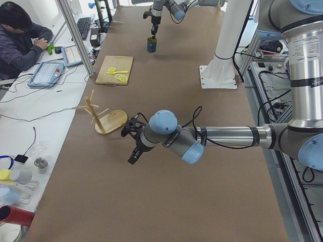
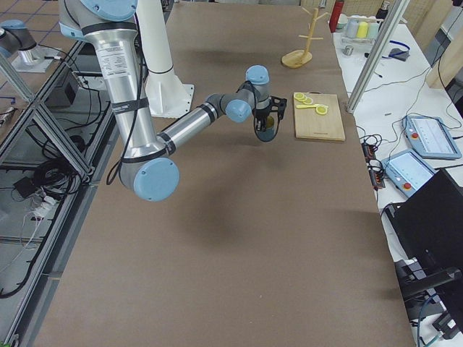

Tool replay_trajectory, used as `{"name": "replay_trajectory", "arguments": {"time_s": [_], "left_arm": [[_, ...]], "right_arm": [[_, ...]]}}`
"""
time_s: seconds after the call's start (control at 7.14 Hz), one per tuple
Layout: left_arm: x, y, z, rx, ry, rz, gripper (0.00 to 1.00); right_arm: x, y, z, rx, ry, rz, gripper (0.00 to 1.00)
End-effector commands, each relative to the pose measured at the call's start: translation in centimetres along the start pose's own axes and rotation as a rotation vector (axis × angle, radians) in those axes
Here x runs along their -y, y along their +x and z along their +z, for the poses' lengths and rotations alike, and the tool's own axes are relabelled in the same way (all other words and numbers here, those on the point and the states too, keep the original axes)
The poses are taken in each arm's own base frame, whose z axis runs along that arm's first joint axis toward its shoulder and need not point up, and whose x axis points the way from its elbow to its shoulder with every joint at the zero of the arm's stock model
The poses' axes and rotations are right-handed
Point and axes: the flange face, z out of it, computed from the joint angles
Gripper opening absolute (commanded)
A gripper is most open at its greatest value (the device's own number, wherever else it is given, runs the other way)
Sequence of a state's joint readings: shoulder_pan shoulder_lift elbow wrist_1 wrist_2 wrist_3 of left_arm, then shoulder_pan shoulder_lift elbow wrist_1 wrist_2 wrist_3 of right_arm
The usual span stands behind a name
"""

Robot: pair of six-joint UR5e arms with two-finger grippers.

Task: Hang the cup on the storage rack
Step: 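Grasp the blue mug with the right gripper and carry it toward the table center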

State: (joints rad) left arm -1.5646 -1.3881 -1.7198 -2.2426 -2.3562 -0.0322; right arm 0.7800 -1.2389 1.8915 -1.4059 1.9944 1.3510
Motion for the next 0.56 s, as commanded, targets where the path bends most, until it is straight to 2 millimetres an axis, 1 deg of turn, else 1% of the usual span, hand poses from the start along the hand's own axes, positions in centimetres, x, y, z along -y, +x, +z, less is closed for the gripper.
{"name": "replay_trajectory", "arguments": {"time_s": [0.0, 0.14, 0.28, 0.42], "left_arm": [[0.0, -0.1, 0.1, 0.0, -0.002, -0.002, 0.99], [0.0, -0.1, 0.1, 0.0, -0.002, -0.002, 0.99], [0.0, -0.1, 0.1, 0.0, -0.002, -0.002, 0.99], [0.0, -0.1, 0.1, 0.0, -0.002, -0.002, 0.99]], "right_arm": [[-5.6, -8.8, 0.5, -0.055, 0.045, 0.252, 0.0], [-8.1, -11.1, 0.9, -0.057, 0.054, 0.364, 0.0], [-10.3, -13.6, 1.0, -0.052, 0.055, 0.44, 0.0], [-12.5, -15.7, 0.7, -0.069, 0.036, 0.506, 0.0]]}}
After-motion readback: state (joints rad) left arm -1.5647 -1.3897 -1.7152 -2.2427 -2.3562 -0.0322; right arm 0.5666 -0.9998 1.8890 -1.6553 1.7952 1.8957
